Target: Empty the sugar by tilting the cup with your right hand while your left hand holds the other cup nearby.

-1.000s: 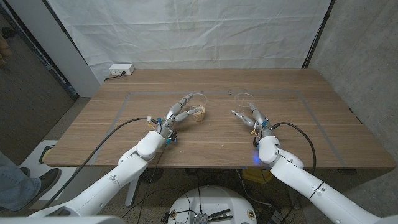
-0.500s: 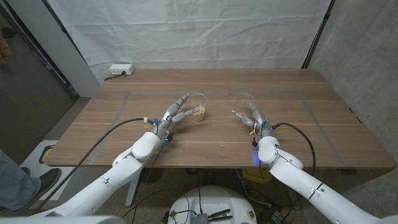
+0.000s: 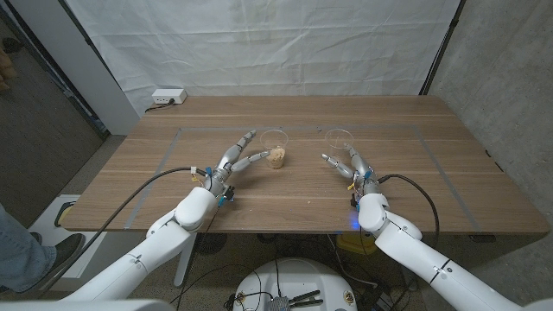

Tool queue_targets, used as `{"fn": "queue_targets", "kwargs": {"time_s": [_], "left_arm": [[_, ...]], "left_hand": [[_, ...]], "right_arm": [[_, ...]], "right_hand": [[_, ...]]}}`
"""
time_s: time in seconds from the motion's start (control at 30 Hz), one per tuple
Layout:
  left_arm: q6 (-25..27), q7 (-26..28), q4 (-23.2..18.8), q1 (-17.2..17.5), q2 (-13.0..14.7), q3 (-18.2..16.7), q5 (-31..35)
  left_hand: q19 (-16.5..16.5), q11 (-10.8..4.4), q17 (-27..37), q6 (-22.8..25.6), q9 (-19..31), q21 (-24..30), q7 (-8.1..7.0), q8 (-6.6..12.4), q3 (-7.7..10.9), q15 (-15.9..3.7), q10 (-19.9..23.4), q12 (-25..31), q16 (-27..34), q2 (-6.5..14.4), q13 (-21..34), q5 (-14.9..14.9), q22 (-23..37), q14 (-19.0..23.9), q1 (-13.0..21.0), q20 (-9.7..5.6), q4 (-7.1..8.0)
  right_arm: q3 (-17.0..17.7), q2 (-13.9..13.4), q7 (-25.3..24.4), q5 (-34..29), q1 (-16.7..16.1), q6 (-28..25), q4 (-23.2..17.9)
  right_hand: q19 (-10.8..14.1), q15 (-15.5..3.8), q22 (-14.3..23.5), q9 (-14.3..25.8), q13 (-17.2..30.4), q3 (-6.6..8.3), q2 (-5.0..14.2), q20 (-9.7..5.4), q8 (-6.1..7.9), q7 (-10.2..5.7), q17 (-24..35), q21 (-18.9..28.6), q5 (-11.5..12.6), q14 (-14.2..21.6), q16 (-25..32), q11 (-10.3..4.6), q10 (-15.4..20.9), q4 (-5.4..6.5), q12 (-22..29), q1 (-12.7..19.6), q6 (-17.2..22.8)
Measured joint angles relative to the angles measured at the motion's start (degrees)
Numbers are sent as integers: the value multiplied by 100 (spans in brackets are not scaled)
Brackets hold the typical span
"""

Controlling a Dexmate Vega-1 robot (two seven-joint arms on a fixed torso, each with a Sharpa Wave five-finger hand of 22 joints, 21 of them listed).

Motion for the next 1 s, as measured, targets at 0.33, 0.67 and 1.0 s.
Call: {"fn": "queue_targets", "kwargs": {"time_s": [0.33, 0.67, 1.0], "left_arm": [[-131, 8, -19, 61, 33, -49, -67], [-247, -64, 3, 74, 47, -70, -145], [-339, -135, 30, 73, 63, -94, -207]], "left_hand": [[-20, -21, -1, 22, 0, 42, 21, 4, -24, 0, 21, 67, 0, 0, 0, 0, 0, 0, 0, -20, 24], [-19, -44, -1, 85, 0, 44, 20, 44, -47, 22, 44, 67, 44, 23, -1, 0, -1, 23, -22, -20, 47], [-12, -33, -1, 85, 0, 44, 20, 44, -64, -10, 76, 106, 44, 23, -1, 0, -1, 55, -22, -111, 65]], "right_arm": [[152, 36, -170, 126, -168, 140, -64], [418, 65, -356, 384, -413, 548, -125], [629, 35, -434, 619, -546, 1098, -145]], "right_hand": [[7, 0, 6, 0, 0, -47, -23, -7, 21, 0, 0, 36, 0, 0, 22, 41, 42, 50, 63, -83, 0], [71, -1, 19, 0, 0, -79, -22, 0, 43, 23, 0, 70, 0, 0, 22, 102, 103, 82, 85, -147, 24], [116, 4, 4, 0, 0, -133, -11, -56, 66, 42, 0, 70, 0, 59, 43, 135, 223, 137, 129, -245, 86]]}}
